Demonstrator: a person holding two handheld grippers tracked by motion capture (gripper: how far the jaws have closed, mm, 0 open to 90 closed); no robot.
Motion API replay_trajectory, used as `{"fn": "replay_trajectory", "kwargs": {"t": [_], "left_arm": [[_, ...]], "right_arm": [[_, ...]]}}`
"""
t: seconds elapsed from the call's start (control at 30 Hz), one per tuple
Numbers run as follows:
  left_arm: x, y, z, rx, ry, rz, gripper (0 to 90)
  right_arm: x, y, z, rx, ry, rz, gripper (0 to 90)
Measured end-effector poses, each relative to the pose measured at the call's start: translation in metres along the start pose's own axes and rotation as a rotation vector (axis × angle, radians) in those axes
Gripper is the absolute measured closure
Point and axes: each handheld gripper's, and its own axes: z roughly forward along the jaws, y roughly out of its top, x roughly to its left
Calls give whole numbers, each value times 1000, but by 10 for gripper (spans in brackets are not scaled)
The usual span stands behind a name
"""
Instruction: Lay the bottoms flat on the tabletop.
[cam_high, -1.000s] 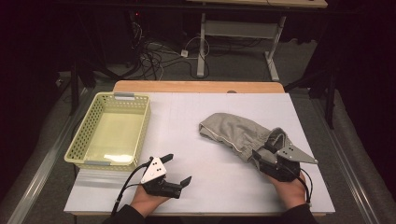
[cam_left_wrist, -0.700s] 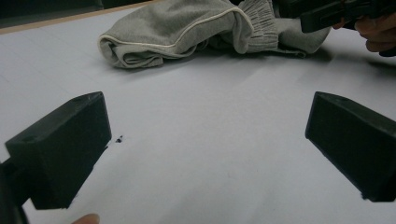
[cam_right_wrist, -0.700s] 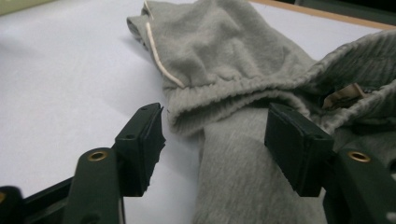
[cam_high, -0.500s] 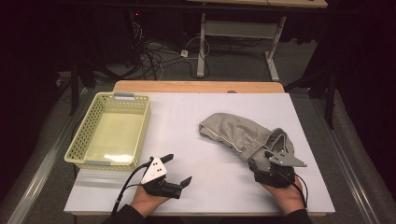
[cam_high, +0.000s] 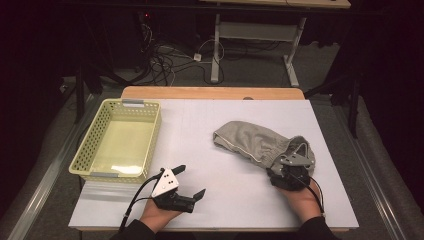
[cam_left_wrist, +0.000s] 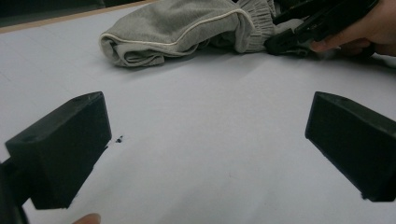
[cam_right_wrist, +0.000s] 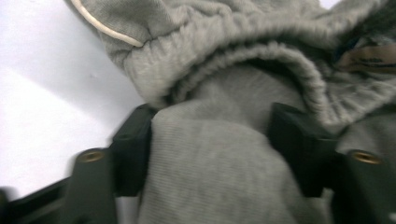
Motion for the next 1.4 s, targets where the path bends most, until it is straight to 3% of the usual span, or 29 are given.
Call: {"fn": "replay_trajectory", "kwargs": {"t": [0.07,0.17,0.23,0.37,0.47,0.63,1.03,1.2,1.4], "left_arm": [[0,0,0,1,0,-1,0],[0,0,0,2,-1,-4,0],[0,0,0,3,-1,-6,0],[0,0,0,1,-3,-8,0],[1,0,0,2,-6,-7,0],[1,0,0,3,-7,-8,0],[1,0,0,0,-9,-7,0],[1,0,0,1,-15,-8,0],[1,0,0,3,-17,-2,0]], "right_arm": [[-2,0,0,0,2,-5,456],[-5,-1,-3,-5,-30,-28,638],[-7,-3,-4,-14,-43,-40,702],[-9,-5,-6,-38,-21,-47,743],[-10,-6,-11,-62,35,-24,752],[0,-8,-16,-87,111,-48,755],[46,-7,-30,-125,243,-152,755],[73,-3,-39,-143,344,-172,755],[114,-1,-43,-133,453,-266,742]]}}
